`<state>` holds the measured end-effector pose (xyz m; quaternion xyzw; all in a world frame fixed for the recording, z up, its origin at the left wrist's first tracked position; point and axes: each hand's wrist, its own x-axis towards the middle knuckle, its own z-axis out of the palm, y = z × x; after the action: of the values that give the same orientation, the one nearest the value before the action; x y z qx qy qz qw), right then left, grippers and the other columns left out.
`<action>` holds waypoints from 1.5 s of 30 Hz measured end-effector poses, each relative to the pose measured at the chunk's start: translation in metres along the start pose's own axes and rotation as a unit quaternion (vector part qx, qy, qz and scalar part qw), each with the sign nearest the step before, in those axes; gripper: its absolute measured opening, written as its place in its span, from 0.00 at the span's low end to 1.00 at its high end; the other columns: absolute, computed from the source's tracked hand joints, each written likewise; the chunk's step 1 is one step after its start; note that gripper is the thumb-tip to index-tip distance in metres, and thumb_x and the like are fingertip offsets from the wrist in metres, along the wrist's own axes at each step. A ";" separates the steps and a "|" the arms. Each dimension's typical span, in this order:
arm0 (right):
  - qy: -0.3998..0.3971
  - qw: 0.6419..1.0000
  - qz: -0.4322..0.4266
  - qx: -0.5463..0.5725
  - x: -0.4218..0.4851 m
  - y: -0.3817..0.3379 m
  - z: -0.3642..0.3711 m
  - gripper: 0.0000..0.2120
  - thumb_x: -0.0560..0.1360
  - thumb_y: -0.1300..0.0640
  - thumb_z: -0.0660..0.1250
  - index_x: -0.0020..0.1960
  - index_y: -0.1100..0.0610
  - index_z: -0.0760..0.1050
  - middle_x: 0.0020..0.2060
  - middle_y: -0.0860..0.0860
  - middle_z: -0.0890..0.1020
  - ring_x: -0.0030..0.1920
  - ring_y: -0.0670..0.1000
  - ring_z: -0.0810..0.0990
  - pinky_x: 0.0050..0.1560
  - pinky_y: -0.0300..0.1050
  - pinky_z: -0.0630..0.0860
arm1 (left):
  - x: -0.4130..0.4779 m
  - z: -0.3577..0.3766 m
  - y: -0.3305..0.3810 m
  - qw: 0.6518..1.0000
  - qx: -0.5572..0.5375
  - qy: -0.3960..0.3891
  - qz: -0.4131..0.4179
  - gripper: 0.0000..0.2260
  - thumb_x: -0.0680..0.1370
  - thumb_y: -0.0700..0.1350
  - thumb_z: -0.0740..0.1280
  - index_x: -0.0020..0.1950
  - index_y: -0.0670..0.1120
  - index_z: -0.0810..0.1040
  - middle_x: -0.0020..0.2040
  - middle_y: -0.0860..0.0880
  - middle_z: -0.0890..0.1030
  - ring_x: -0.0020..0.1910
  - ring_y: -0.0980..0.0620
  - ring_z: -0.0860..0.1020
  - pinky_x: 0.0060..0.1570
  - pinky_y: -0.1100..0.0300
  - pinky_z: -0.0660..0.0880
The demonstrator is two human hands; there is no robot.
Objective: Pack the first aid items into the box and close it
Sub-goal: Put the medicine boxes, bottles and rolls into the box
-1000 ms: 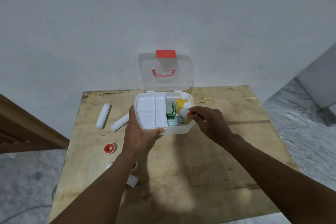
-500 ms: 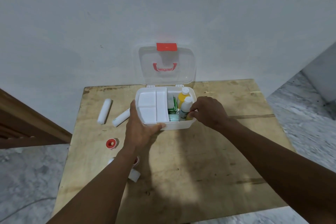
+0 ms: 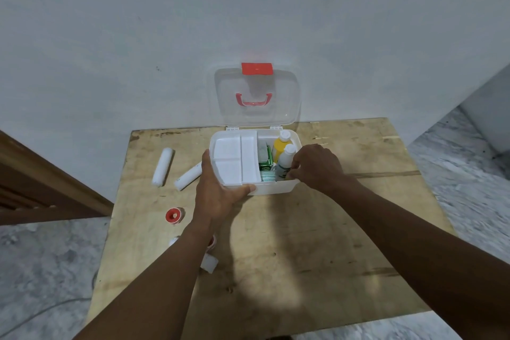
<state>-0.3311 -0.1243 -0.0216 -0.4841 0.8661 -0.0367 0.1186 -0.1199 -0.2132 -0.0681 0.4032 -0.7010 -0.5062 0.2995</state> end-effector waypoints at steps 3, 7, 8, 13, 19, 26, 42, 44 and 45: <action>0.002 0.999 -0.002 0.039 -0.004 0.002 -0.002 0.12 0.68 0.49 0.76 0.46 0.56 0.86 0.44 0.54 0.84 0.45 0.56 0.81 0.44 0.48 0.77 | 0.000 0.000 0.001 1.000 0.002 -0.001 0.002 0.41 0.62 0.46 0.83 0.68 0.54 0.63 0.55 0.64 0.74 0.55 0.72 0.72 0.44 0.70 0.71; 0.039 0.997 -0.004 0.071 -0.015 0.005 0.001 0.09 0.70 0.49 0.75 0.48 0.53 0.86 0.40 0.49 0.79 0.44 0.53 0.78 0.41 0.46 0.71 | -0.001 0.000 0.002 1.000 0.005 -0.002 0.006 0.40 0.62 0.44 0.82 0.66 0.57 0.62 0.54 0.64 0.73 0.53 0.74 0.72 0.41 0.75 0.71; 0.056 0.995 -0.002 0.080 -0.018 0.006 0.002 0.10 0.71 0.49 0.74 0.48 0.53 0.85 0.39 0.48 0.77 0.43 0.53 0.78 0.41 0.45 0.70 | -0.001 0.000 0.001 1.000 0.005 -0.004 0.007 0.40 0.62 0.44 0.82 0.66 0.57 0.62 0.54 0.64 0.73 0.53 0.74 0.72 0.41 0.75 0.71; 0.202 0.969 -0.019 0.141 -0.051 0.000 0.009 0.12 0.75 0.52 0.72 0.55 0.56 0.82 0.38 0.49 0.78 0.37 0.47 0.74 0.39 0.44 0.72 | 0.000 -0.004 -0.001 1.000 0.000 -0.007 0.010 0.42 0.61 0.46 0.83 0.68 0.54 0.62 0.55 0.64 0.74 0.55 0.71 0.73 0.46 0.71 0.72; 0.251 0.949 -0.051 0.183 -0.108 -0.019 0.043 0.11 0.74 0.58 0.73 0.55 0.56 0.80 0.42 0.50 0.80 0.39 0.47 0.77 0.37 0.45 0.78 | -0.001 -0.005 0.001 1.000 -0.006 -0.003 0.009 0.41 0.61 0.46 0.83 0.67 0.54 0.62 0.54 0.65 0.74 0.54 0.73 0.73 0.45 0.72 0.72; 0.240 0.938 -0.071 0.241 -0.112 -0.047 0.045 0.11 0.73 0.62 0.74 0.54 0.59 0.79 0.46 0.52 0.82 0.40 0.46 0.78 0.39 0.42 0.79 | -0.002 -0.003 0.002 1.000 -0.005 0.001 0.015 0.41 0.61 0.50 0.83 0.67 0.54 0.63 0.58 0.60 0.75 0.58 0.63 0.75 0.49 0.67 0.75; 0.237 0.924 -0.017 0.300 -0.111 -0.076 0.082 0.06 0.75 0.61 0.70 0.52 0.58 0.80 0.43 0.51 0.83 0.41 0.51 0.81 0.41 0.51 0.80 | -0.002 -0.001 0.002 1.000 -0.002 0.009 0.011 0.40 0.61 0.49 0.82 0.66 0.55 0.63 0.56 0.64 0.75 0.57 0.65 0.75 0.50 0.70 0.74; 0.269 0.915 0.016 0.302 -0.097 -0.071 0.069 0.07 0.75 0.63 0.70 0.53 0.59 0.80 0.44 0.53 0.83 0.41 0.52 0.81 0.42 0.54 0.81 | -0.004 -0.002 0.001 1.000 -0.014 0.012 0.004 0.40 0.61 0.49 0.83 0.66 0.56 0.64 0.56 0.63 0.76 0.57 0.64 0.76 0.50 0.67 0.76; 0.288 0.910 0.029 0.297 -0.090 -0.069 0.063 0.07 0.75 0.62 0.70 0.54 0.58 0.80 0.44 0.53 0.82 0.41 0.53 0.81 0.43 0.55 0.81 | -0.004 -0.002 0.001 1.000 -0.022 0.012 -0.002 0.40 0.61 0.48 0.83 0.66 0.56 0.64 0.56 0.62 0.77 0.56 0.64 0.76 0.49 0.68 0.76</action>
<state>-0.2137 -0.0816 -0.0549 -0.3697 0.8255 -0.4265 0.0038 -0.1164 -0.2106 -0.0662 0.4040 -0.6853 -0.5173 0.3156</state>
